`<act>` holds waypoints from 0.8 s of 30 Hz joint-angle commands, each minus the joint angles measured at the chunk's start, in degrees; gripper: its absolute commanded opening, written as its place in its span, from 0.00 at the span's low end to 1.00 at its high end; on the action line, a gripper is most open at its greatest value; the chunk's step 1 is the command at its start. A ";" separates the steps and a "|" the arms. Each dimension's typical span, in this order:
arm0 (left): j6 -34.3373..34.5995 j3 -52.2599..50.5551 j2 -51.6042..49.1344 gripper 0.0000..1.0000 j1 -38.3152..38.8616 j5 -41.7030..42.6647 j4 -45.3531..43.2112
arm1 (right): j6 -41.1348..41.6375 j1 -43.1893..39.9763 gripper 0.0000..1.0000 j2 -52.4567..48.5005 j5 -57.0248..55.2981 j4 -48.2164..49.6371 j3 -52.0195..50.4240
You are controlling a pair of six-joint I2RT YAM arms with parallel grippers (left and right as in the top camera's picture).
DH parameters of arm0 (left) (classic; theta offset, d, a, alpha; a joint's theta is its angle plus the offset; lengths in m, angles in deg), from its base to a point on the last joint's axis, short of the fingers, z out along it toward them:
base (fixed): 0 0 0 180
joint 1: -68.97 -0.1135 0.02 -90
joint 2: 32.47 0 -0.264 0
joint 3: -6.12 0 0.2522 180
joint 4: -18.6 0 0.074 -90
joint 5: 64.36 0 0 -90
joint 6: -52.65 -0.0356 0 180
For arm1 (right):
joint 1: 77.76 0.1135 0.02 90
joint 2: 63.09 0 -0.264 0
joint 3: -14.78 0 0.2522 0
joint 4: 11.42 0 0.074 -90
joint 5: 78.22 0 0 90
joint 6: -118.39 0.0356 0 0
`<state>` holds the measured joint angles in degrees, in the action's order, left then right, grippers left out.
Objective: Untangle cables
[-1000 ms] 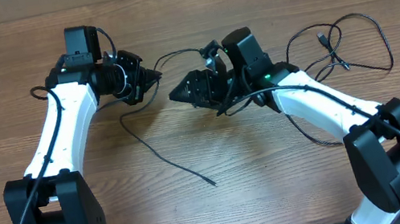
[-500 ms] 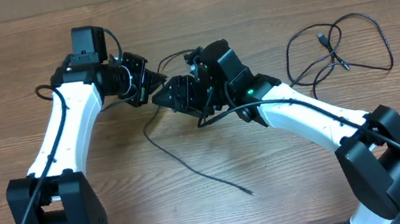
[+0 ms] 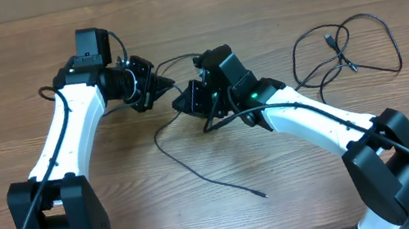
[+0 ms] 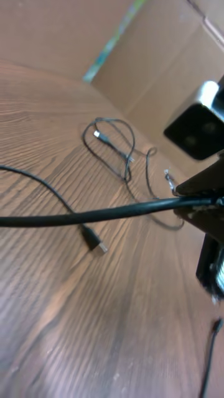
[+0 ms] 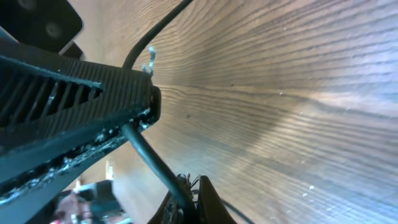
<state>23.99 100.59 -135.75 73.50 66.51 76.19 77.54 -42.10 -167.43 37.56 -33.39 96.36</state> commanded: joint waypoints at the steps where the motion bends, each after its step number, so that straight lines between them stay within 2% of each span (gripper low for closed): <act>1: -8.81 0.09 -0.48 0.13 0.02 -5.33 1.16 | -4.33 -0.15 0.04 0.26 -2.03 -0.09 0.00; 2: -10.45 0.09 -0.48 0.22 0.02 -6.99 1.16 | -4.31 -0.15 0.04 0.26 -2.25 -0.50 0.00; 4: -12.81 0.09 -0.48 0.49 0.02 -9.75 1.18 | -4.31 -0.15 0.04 0.26 -3.82 -2.25 0.00; 6: -17.11 0.09 -0.48 0.89 0.00 -13.88 1.16 | -4.28 -0.15 0.04 0.26 -8.57 -6.51 0.00; 7: -19.80 0.09 -0.48 1.00 0.00 -15.63 1.18 | -4.26 -0.15 0.04 0.26 -10.56 -7.93 0.00; 11: -36.52 0.09 -0.48 1.00 0.00 -22.58 3.17 | -4.28 -1.22 0.04 0.26 -22.47 -13.86 0.00; 12: -38.25 0.09 -0.48 1.00 0.00 -23.98 3.96 | -4.28 -1.51 0.04 0.26 -24.52 -14.75 0.00; 17: -39.54 0.07 -0.48 1.00 0.00 -32.70 7.21 | -4.28 -2.47 0.04 0.26 -32.96 -18.60 0.00; 24: -39.54 -0.44 -0.48 1.00 0.00 -35.98 8.59 | -4.28 -2.84 0.04 0.26 -34.16 -19.54 0.00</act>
<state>-13.86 100.59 -135.75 73.48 33.52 84.69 73.54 -44.73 -167.43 5.63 -53.12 96.31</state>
